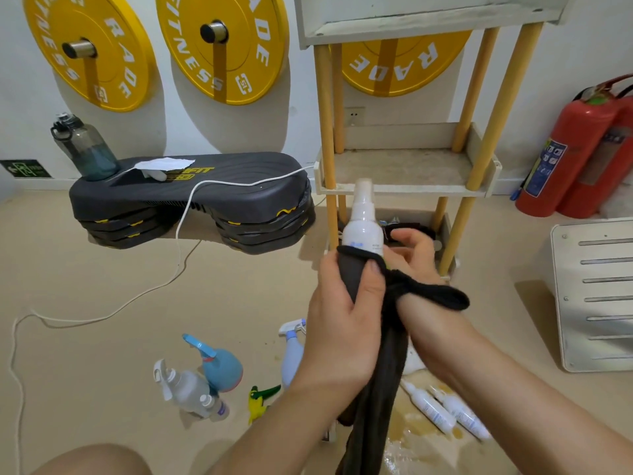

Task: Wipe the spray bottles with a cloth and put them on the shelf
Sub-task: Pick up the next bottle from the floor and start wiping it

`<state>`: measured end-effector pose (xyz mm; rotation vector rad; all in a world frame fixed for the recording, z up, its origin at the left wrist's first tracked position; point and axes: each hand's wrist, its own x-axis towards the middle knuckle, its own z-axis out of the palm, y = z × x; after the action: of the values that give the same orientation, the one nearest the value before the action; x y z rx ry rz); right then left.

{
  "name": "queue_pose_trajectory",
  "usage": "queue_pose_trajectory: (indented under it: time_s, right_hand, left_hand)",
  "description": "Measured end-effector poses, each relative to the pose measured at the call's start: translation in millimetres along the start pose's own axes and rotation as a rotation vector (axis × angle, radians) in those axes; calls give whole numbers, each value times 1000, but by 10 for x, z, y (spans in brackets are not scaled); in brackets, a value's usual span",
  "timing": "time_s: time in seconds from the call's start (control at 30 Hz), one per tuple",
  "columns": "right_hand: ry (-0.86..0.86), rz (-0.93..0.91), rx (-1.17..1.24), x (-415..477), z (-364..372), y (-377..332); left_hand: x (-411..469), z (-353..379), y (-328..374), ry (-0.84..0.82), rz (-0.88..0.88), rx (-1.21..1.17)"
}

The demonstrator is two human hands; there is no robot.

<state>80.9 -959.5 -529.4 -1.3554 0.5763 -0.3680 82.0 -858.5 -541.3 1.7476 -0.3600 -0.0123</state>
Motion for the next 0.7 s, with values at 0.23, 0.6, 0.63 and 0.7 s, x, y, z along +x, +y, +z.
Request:
queue_pose_trajectory:
  time_s: [0.23,0.6,0.63,0.7]
  right_hand:
    - [-274,51,-54,-76,-224,-117]
    - [-178,-273,102,-90,-311,-210]
    - [-170,-340,9,-121,-300,-211]
    - [-204,-483,-151,-231,-239,-183]
  left_hand:
    - [80,-126,47,-168,152,480]
    - [316,-357,9,2,-442,-346]
    - [305,-348,29,-21,-485,-448]
    - [274,-316,98,-91,-563,-637]
